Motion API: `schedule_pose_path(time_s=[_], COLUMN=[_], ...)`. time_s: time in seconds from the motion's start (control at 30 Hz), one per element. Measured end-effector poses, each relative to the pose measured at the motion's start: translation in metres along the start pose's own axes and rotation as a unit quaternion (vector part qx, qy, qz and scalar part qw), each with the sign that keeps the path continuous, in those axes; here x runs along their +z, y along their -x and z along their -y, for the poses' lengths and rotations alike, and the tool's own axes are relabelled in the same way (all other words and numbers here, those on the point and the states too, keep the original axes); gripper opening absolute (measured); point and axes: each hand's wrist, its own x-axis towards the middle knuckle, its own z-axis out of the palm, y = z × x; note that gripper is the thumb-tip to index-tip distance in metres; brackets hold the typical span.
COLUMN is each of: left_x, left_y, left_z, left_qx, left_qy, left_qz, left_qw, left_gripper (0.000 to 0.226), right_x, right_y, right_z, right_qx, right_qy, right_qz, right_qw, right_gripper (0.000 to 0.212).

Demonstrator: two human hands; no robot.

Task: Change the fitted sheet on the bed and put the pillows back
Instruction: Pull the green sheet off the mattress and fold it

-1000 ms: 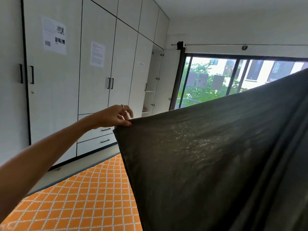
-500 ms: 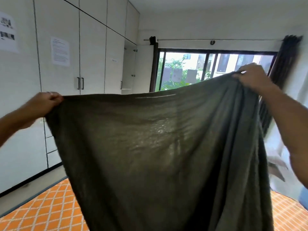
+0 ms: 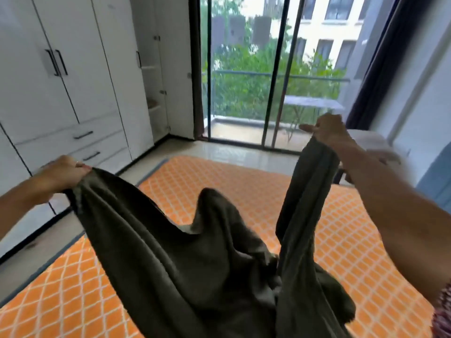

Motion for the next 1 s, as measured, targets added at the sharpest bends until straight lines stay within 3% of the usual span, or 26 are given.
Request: schedule_pose_path(time_s=[0.03,0.07,0.1,0.17,0.23,0.3,0.4,0.53,0.6,0.67,0.8,0.87,1.0], left_x=[-0.002,-0.006,0.002,0.033,0.076,0.11,0.143,0.157,0.158,0.156,0.153,0.154,0.154], left_y=[0.093,0.14,0.17,0.205,0.235,0.279,0.339,0.385,0.401,0.41,0.425,0.433,0.45], left_z=[-0.104,-0.154,-0.174,-0.18,-0.171,-0.18,-0.2,-0.214,-0.218,-0.219,-0.224,-0.227,-0.232], left_qx=[-0.001,0.017,0.033,0.046,0.01,-0.018,-0.034,-0.1,-0.138,-0.187,-0.25,-0.27,-0.282], left_qy=[0.001,0.008,-0.014,-0.016,0.022,0.074,0.177,0.291,0.341,0.383,0.415,0.43,0.428], left_qz=[0.025,0.092,0.101,0.123,0.168,0.199,0.239,0.273,0.298,0.307,0.289,0.264,0.228], left_qw=[1.0,0.996,0.994,0.991,0.986,0.977,0.954,0.911,0.881,0.851,0.825,0.82,0.828], left_gripper=[0.056,0.033,0.02,0.023,0.026,0.03,0.027,0.01,0.014,0.016,0.021,0.017,0.012], right_x=[0.012,0.023,0.034,0.057,0.084,0.111,0.14,0.158,0.161,0.158,0.144,0.139,0.134], right_y=[0.008,0.018,0.035,0.077,0.13,0.185,0.253,0.332,0.363,0.384,0.409,0.418,0.434], right_z=[-0.012,-0.021,-0.026,-0.031,-0.033,-0.032,-0.012,0.019,0.028,0.033,0.029,0.025,0.021], right_qx=[0.036,0.061,0.085,0.112,0.162,0.246,0.334,0.328,0.323,0.319,0.29,0.262,0.163], right_qy=[-0.014,-0.021,-0.024,-0.029,-0.125,-0.257,-0.409,-0.612,-0.643,-0.631,-0.592,-0.593,-0.539], right_qz=[0.009,0.021,0.035,0.073,0.129,0.15,0.187,0.205,0.209,0.194,0.155,0.142,0.151], right_qw=[0.999,0.998,0.996,0.991,0.97,0.922,0.829,0.69,0.662,0.68,0.736,0.748,0.812], right_gripper=[0.045,0.049,0.055,0.066,0.076,0.07,0.04,0.016,0.024,0.028,0.017,0.011,0.014])
